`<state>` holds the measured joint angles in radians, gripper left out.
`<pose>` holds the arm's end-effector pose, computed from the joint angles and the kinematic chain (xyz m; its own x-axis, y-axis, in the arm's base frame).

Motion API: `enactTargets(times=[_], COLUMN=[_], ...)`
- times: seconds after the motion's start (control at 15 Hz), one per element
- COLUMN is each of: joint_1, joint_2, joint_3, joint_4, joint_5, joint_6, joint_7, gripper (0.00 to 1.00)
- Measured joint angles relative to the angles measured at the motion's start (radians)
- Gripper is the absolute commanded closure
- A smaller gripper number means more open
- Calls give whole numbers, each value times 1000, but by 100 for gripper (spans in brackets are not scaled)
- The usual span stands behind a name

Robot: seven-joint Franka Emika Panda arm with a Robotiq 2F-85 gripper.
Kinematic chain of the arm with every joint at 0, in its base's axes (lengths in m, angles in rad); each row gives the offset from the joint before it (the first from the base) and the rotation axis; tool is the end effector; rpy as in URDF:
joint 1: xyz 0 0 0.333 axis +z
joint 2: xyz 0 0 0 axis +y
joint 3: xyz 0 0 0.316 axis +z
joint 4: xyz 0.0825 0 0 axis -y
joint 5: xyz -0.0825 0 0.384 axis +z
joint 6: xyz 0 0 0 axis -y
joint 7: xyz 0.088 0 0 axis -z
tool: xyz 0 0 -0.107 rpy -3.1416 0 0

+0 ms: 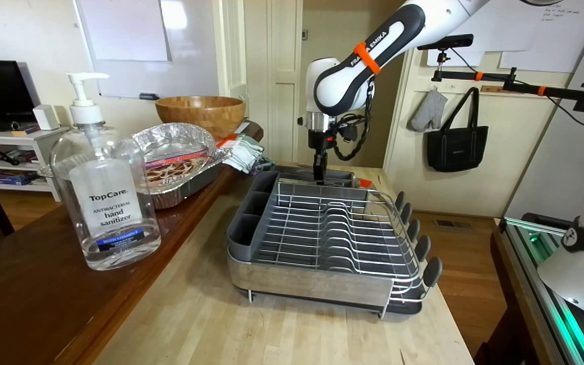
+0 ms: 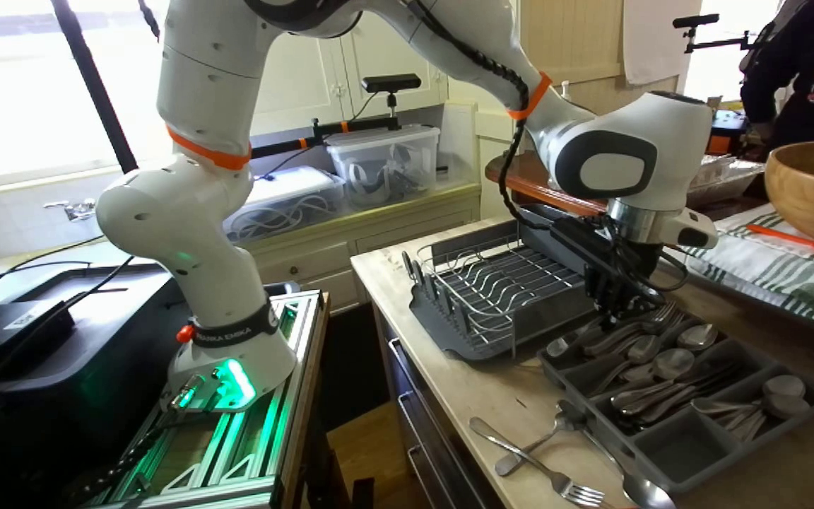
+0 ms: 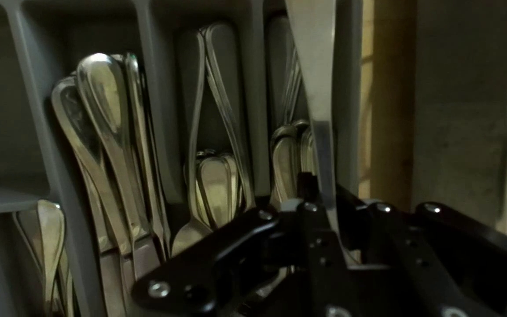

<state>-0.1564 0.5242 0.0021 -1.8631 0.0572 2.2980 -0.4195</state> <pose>0.6235 -0.0958 0.2275 0.9721 0.2250 -0.0658 0.2202 -0.9727 -0.0733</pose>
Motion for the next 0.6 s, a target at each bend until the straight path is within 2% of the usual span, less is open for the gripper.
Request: enactTargets(times=[0.53,0.6], joint_1=[0,0], joint_2=[59,64], joint_3=[24,26], joint_4=[55,58], joint_5=[0,0], joint_6=[36,37], joint_7=[-2,-2], gripper=[99,87])
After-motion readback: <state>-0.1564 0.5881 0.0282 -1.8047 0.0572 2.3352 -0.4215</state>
